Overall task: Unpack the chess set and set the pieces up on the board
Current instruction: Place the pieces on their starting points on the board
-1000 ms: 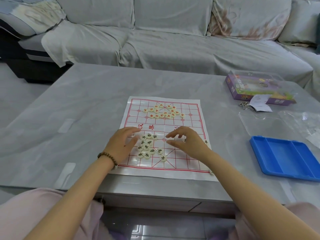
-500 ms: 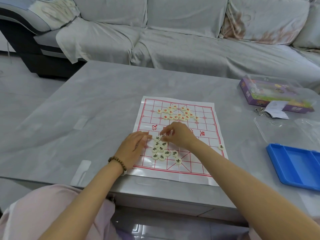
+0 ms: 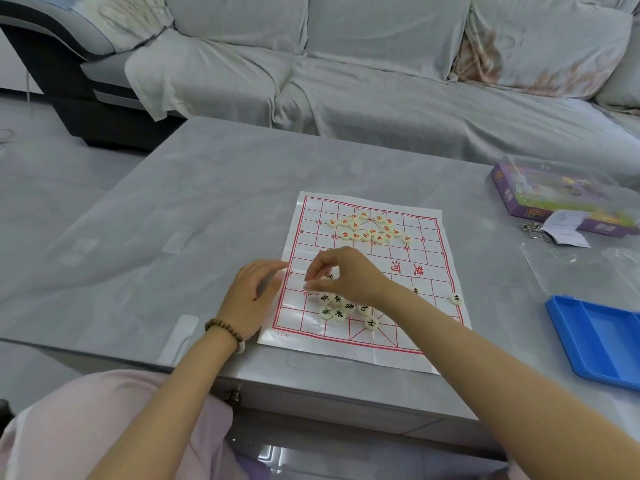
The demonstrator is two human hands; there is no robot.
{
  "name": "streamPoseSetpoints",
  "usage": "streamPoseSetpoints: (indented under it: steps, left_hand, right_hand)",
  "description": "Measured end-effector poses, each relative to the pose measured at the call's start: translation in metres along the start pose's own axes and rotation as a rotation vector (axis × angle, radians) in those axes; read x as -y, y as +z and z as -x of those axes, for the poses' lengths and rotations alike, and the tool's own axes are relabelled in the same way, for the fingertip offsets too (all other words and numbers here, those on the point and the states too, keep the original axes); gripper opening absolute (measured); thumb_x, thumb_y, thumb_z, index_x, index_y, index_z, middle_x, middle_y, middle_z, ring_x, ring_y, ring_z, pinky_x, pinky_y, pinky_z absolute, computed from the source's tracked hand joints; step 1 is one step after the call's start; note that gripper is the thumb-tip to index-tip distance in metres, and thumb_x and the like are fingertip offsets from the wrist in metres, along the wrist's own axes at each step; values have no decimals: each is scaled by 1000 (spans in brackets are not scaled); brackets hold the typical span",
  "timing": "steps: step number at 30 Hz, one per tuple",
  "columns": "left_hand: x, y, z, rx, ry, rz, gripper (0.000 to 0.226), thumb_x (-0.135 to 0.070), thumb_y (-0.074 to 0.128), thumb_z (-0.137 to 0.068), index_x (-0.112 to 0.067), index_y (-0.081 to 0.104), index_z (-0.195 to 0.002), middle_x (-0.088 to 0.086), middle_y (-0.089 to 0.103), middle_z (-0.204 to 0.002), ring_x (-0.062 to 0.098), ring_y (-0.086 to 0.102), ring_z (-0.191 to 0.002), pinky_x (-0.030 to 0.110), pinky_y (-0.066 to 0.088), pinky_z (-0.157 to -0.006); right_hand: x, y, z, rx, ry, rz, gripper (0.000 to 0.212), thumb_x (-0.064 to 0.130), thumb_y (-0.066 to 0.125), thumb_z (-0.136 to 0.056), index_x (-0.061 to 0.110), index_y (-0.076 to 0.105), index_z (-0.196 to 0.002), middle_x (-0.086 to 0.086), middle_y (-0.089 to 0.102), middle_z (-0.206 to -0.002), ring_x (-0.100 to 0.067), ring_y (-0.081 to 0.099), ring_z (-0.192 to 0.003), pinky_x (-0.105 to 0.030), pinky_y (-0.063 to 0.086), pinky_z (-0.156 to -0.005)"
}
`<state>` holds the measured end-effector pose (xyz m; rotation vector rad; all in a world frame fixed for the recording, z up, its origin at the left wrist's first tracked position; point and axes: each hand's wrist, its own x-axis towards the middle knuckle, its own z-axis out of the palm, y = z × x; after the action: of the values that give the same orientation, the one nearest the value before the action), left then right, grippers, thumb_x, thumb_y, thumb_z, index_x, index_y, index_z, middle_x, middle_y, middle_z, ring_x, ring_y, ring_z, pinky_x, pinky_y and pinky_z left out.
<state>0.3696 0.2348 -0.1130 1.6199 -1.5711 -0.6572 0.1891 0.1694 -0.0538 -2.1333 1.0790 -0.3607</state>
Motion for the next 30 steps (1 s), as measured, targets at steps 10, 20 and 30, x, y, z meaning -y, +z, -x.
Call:
streamPoseSetpoints:
  steps: [10,20,30]
  left_hand:
    - [-3,-4,2,93,86,-194,39,-52,55,-84,-37,56,-119,-11,50,-128,11,30,-128,37,23,-111]
    - [-14,7,-8,162,86,-303,27,-51,63,-78,-42,62,-104,-15,51,-105,5,34,-105,26,28,-98]
    - [-12,-3,-6,214,73,-286,28,-48,62,-80,-45,60,-107,-18,46,-102,5,32,-103,26,28,-97]
  right_hand:
    - [-11,6,7,-205,38,-31,16,31,66,-84,27,71,-98,14,60,-89,-4,49,-81,-20,40,-72]
    - [-27,-5,36,-135,83,19,16,27,66,-85,30,71,-99,11,59,-98,-6,52,-90,-16,41,-77]
    - [-14,-3,26,39,78,175,25,29,69,-82,30,69,-108,5,55,-99,-10,49,-92,-28,44,-83]
